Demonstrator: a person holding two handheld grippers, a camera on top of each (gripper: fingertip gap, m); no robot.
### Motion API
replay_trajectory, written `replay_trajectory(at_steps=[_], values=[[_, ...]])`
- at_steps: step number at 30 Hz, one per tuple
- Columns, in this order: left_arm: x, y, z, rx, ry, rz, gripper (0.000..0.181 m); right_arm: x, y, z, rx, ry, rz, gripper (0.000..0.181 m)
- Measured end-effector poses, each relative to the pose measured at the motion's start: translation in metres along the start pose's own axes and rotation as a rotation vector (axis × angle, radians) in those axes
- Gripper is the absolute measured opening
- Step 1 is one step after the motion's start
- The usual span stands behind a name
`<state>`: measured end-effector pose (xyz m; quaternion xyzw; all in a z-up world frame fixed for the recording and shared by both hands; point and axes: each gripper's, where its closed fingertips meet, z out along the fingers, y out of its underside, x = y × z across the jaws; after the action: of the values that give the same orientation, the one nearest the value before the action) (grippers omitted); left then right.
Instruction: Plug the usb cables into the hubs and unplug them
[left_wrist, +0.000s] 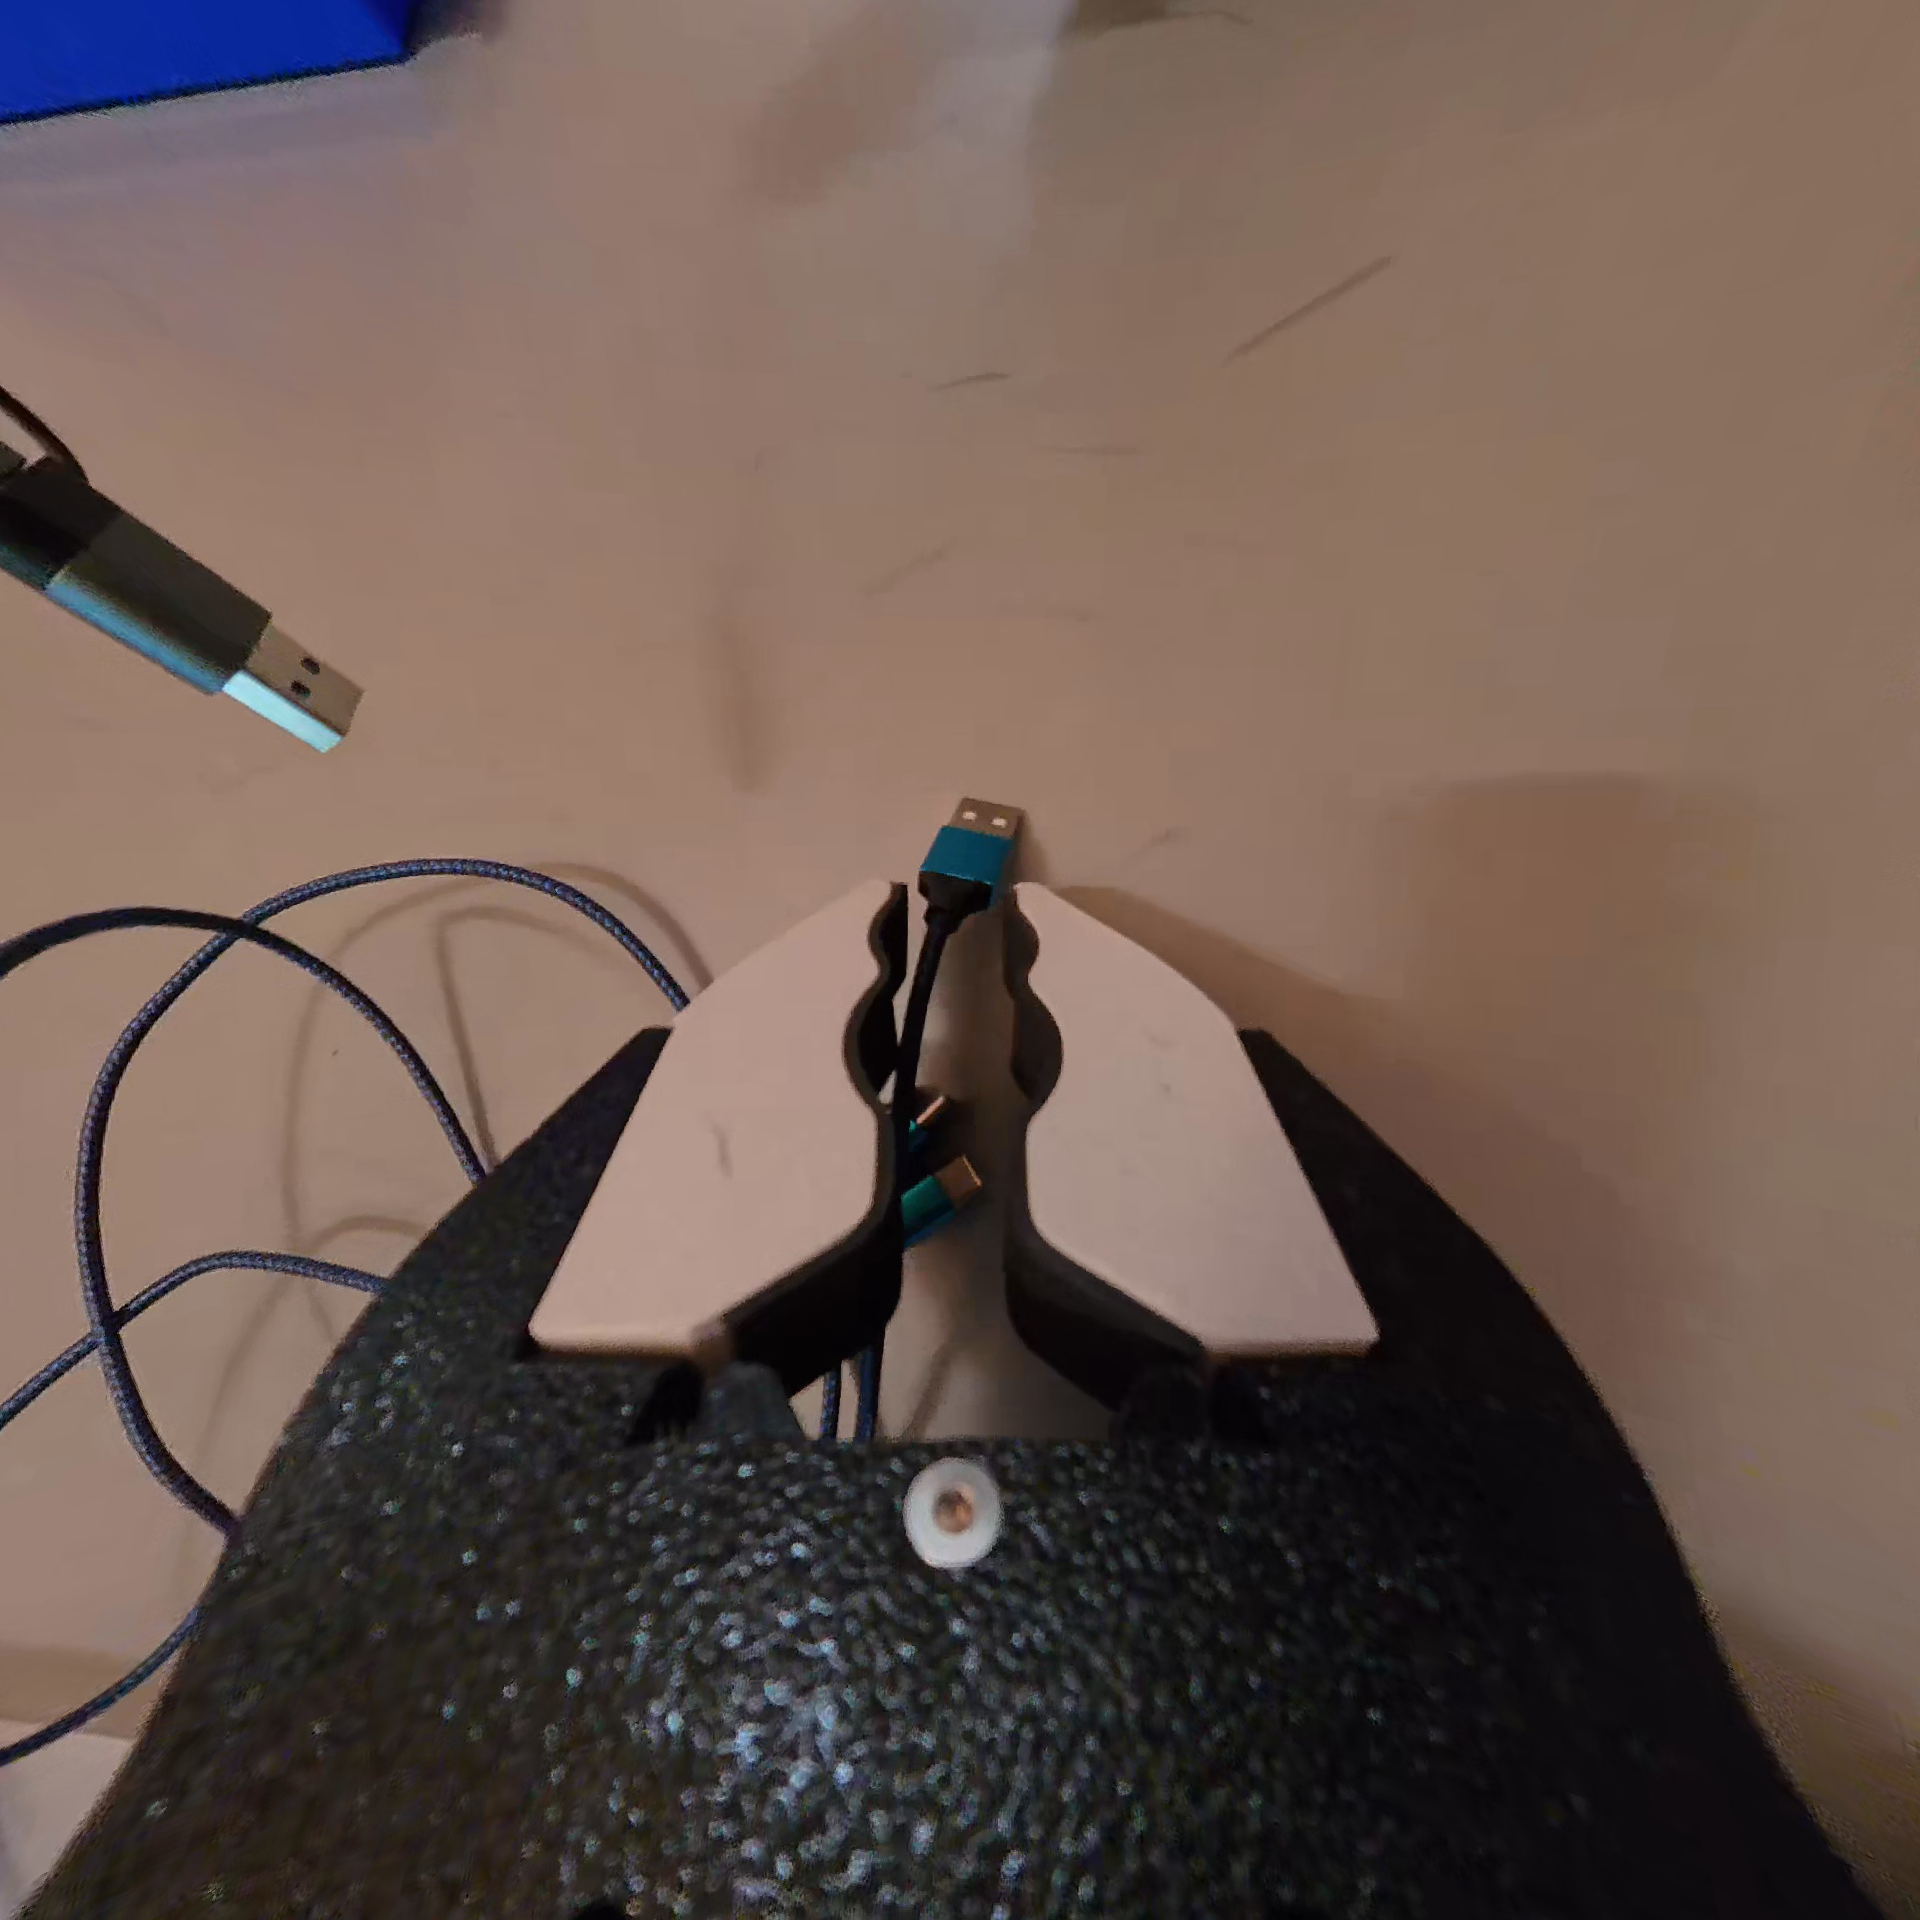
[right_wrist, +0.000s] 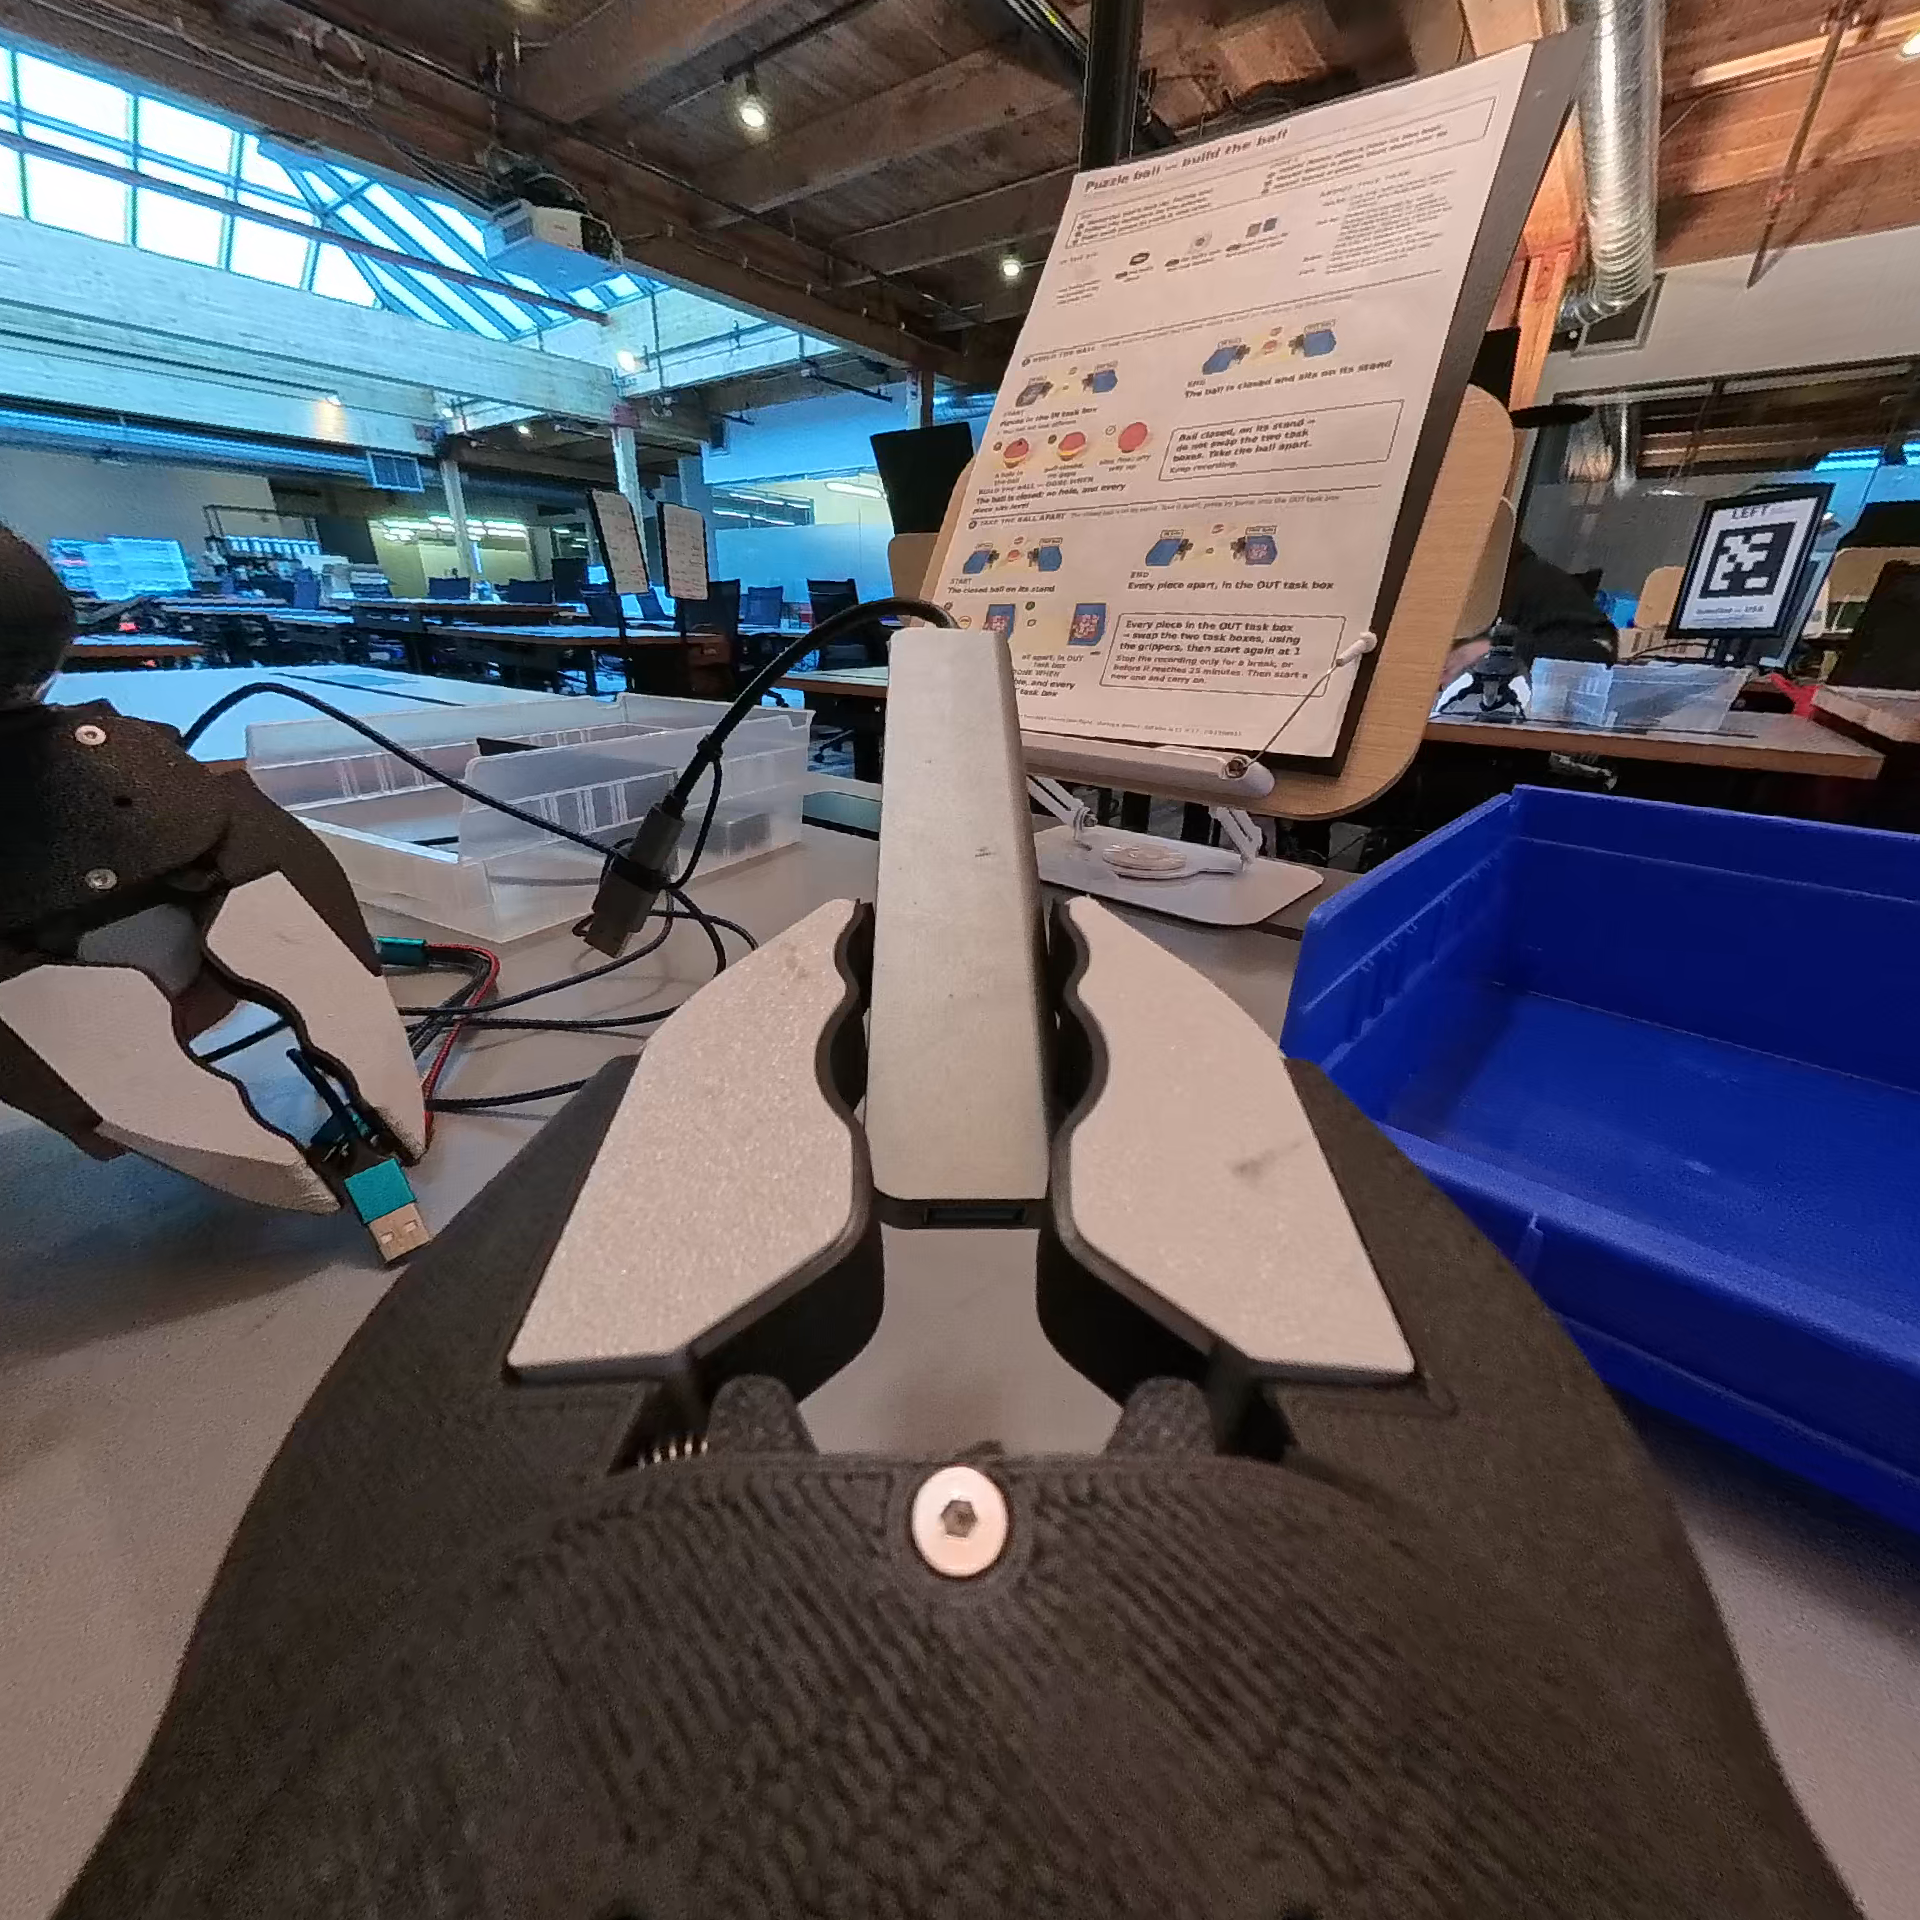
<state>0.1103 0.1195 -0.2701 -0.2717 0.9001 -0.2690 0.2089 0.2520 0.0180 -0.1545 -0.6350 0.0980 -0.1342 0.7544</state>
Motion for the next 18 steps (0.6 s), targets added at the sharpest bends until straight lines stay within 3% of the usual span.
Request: replay_trajectory(at_steps=[5,8,12,18], values=[[-0.001,-0.005,0.0,0.012,-0.011,-0.001,0.013,0.0,0.0,0.0,0.0,-0.001,0.002,0.032],[-0.012,-0.017,-0.004,0.035,-0.085,-0.117,0.013,0.0,0.0,0.0,-0.002,0.005,-0.006,0.032],[-0.037,-0.049,-0.019,0.099,-0.222,-0.333,0.013,0.001,0.001,0.001,-0.011,0.019,-0.013,0.032],[-0.064,-0.103,-0.029,0.174,-0.436,-0.356,0.013,0.002,0.008,0.005,-0.068,0.046,0.012,0.032]])
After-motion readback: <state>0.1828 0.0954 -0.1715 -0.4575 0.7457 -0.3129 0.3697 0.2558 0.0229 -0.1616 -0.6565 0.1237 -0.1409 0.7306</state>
